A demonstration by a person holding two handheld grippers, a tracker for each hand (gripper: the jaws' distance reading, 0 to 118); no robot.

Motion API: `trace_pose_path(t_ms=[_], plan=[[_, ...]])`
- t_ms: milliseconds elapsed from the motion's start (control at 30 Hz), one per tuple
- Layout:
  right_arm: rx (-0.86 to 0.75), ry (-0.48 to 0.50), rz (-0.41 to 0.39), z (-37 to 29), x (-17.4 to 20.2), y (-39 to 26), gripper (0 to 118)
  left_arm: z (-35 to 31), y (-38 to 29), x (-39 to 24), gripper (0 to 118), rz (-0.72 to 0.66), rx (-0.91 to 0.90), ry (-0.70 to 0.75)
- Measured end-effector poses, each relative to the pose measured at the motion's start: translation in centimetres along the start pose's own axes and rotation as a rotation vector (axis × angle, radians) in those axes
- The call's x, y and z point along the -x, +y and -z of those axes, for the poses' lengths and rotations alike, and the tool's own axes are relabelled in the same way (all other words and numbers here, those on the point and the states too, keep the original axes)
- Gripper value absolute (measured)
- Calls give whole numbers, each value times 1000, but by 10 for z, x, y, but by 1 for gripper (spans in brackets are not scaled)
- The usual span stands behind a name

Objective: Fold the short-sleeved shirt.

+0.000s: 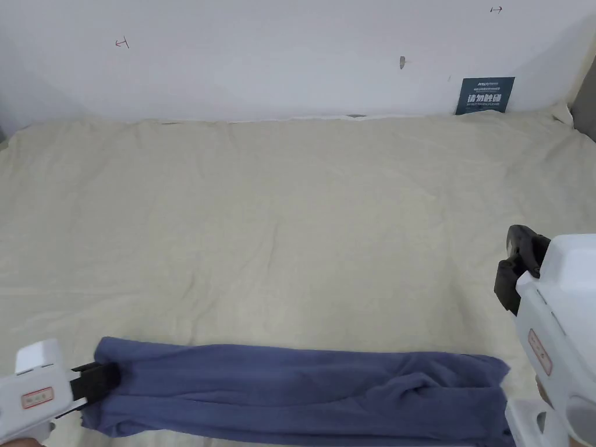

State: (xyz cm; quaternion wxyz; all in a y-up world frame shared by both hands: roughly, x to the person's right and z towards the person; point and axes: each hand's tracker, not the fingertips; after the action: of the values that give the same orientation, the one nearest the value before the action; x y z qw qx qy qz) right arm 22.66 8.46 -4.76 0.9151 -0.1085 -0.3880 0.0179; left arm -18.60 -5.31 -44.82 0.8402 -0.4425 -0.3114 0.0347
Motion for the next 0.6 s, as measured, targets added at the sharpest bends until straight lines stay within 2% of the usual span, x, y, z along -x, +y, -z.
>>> trace_pose_path(t_ms=[100, 200, 333, 500, 600], plan=[[-8, 2, 10, -4, -5, 0, 2, -6, 3, 18, 6, -32, 35, 78], [-12, 2, 10, -7, -8, -1, 2, -11, 1, 8, 6, 16, 27, 77], [-15, 7, 21, -12, -12, -3, 2, -9, -4, -41, 6, 89, 26, 40], [-19, 15, 24, -18, -16, -3, 2, 13, -21, -124, 6, 203, 116, -75], [-23, 14, 24, -22, -21, -3, 2, 36, -36, -163, 6, 222, 172, -116]])
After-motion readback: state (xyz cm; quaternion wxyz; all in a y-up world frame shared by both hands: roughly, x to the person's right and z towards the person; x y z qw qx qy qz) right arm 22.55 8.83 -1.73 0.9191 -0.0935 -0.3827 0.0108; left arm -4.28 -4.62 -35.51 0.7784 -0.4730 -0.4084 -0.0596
